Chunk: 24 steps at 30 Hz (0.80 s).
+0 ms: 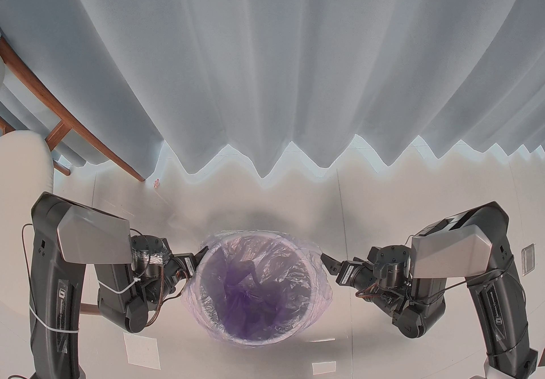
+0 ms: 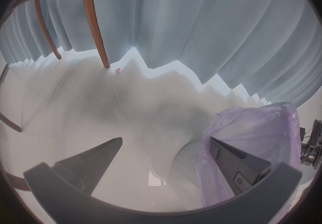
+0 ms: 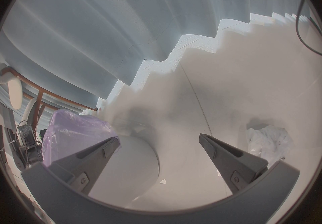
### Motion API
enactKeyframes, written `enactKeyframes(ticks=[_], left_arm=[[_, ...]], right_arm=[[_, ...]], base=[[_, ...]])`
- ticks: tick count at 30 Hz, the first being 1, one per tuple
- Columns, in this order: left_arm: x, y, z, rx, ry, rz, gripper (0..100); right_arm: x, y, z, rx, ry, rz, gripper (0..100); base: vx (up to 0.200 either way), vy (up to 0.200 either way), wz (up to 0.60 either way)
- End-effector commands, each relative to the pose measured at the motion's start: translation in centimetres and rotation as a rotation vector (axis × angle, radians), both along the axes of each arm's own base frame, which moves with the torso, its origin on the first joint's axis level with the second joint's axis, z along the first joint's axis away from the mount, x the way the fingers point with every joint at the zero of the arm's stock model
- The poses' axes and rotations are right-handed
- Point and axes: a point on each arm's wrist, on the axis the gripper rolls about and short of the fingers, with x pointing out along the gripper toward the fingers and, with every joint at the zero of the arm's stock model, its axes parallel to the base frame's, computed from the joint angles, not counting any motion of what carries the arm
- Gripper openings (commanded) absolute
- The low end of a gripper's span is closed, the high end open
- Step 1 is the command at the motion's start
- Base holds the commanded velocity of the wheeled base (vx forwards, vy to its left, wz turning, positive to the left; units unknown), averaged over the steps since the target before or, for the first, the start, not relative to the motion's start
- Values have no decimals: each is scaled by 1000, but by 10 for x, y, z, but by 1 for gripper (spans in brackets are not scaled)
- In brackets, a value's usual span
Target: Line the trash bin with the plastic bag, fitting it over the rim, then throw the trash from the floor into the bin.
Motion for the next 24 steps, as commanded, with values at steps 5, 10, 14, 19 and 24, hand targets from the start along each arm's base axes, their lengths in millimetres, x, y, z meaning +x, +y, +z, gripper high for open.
enactKeyframes(ticks=[5,10,14,19,24], left_arm=[[-2,1,54,-39,-139,16,100],[-26,7,103,-77,-241,4,100],[-43,10,137,-124,-324,-47,100],[-58,13,171,-154,-436,-58,100],[-81,7,206,-205,-555,-132,100]], right_arm=[[-22,-6,61,164,-26,21,100],[-41,-16,101,283,-30,113,100],[-50,-20,118,311,-52,153,100],[-57,-24,143,340,-120,166,100],[-76,-31,174,372,-198,254,100]], base=[[0,0,0],[0,0,0],[0,0,0],[0,0,0],[0,0,0]])
